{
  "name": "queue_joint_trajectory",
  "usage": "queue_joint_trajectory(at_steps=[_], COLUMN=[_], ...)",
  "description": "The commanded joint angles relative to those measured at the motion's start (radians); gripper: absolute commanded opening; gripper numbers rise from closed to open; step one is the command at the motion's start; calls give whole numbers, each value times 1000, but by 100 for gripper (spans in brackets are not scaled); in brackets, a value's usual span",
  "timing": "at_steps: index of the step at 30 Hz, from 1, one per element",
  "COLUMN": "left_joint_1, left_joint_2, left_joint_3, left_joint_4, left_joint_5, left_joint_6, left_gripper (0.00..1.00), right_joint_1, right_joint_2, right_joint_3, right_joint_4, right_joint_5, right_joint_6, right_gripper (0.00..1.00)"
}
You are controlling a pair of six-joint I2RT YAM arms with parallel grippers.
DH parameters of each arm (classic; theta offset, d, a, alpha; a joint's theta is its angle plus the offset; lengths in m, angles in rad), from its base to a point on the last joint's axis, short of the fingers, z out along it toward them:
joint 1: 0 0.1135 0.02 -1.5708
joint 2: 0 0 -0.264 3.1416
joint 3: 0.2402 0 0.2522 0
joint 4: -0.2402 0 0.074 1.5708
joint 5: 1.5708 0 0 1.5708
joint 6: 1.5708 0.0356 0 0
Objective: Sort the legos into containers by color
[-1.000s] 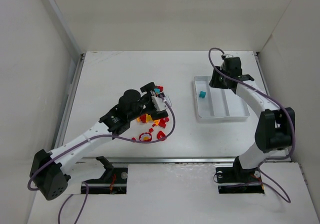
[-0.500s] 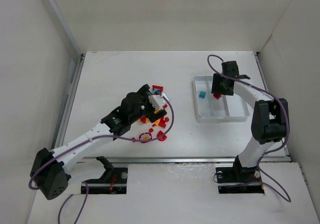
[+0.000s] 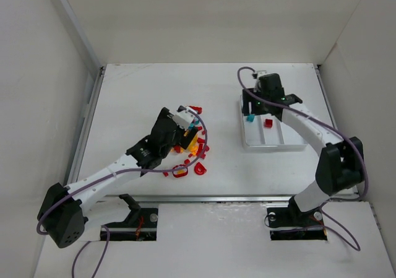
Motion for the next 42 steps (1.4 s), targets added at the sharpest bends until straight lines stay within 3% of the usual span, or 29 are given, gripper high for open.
queue_joint_trajectory(at_steps=[1,3,4,5,7,15,26,32,42], left_joint_1=[20,20,20,20,20,20,20,20,20], left_joint_2=[-6,-17,-26,-26,-35,-54,-63,-63,-63], left_joint_3=[-4,-4,-4,-4,-26,-76,-107,-107,-116], left_joint_4=[-16,-42,-64,-64,-75,-75,-46,-36,-27], left_joint_5=[-179,-244,-259,-279,-288,-338,-347,-347,-329], left_joint_6=[-195,-292,-312,-326,-347,-426,-404,-404,-395], left_gripper=[86,81,81,81,81,81,81,81,80], right_joint_1=[170,269,300,328,395,446,504,504,504], right_joint_2=[-49,-20,20,45,92,203,289,289,275], right_joint_3=[-32,-43,-43,-32,-23,-23,-32,-32,-69], right_joint_4=[100,139,140,150,161,230,230,212,166], right_joint_5=[-135,-145,-145,-145,-170,-170,-129,-61,2], right_joint_6=[-19,-7,-7,5,14,45,68,93,93], right_gripper=[71,65,53,48,42,42,39,33,33])
